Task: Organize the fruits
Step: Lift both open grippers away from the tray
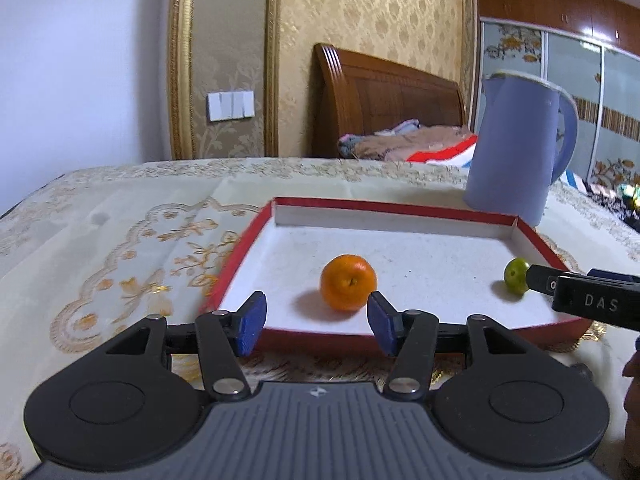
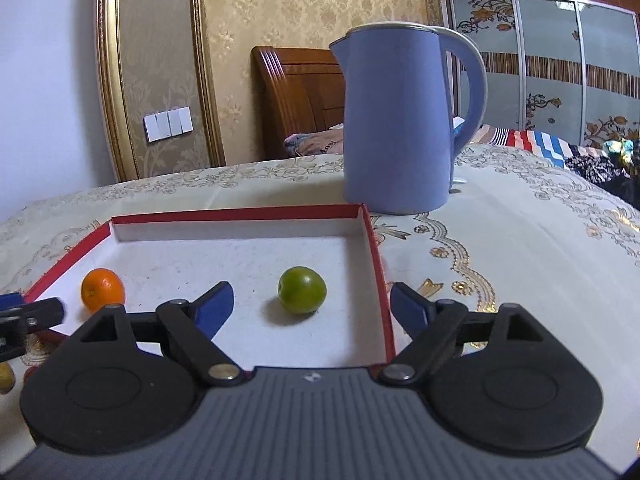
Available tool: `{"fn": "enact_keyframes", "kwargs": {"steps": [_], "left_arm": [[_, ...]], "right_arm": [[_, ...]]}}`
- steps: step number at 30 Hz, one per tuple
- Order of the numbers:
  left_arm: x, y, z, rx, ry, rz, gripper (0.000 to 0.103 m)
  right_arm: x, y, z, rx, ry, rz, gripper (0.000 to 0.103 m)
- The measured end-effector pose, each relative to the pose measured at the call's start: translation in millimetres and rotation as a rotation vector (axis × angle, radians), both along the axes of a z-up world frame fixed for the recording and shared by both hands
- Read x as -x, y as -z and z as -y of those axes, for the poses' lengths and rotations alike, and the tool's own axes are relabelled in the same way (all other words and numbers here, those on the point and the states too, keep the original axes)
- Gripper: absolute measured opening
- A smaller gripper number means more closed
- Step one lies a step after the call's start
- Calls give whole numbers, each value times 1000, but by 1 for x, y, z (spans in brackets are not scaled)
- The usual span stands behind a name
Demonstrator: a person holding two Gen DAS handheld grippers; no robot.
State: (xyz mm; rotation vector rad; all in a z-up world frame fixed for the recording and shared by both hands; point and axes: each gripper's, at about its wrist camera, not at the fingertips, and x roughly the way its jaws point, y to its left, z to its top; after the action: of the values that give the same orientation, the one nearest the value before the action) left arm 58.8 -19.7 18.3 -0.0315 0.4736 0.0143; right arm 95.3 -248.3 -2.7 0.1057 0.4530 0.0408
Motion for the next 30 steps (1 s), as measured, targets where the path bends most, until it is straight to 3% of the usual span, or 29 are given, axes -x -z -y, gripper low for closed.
{"fn": "enact_keyframes", "kwargs": {"steps": [9, 12, 19, 30], "left_arm": [[38, -1, -31, 82, 26, -31, 55], [49, 4, -36, 71, 35, -44, 55], [65, 15, -54, 65, 7, -60, 55], [56, 22, -54, 49, -25, -93, 55]], "right_arm": [[11, 3, 6, -17, 8, -21, 85], [23, 2, 15, -54, 20, -6, 93], [32, 4, 20, -72, 22, 2, 93], [36, 4, 28, -92, 27, -10, 93]]}}
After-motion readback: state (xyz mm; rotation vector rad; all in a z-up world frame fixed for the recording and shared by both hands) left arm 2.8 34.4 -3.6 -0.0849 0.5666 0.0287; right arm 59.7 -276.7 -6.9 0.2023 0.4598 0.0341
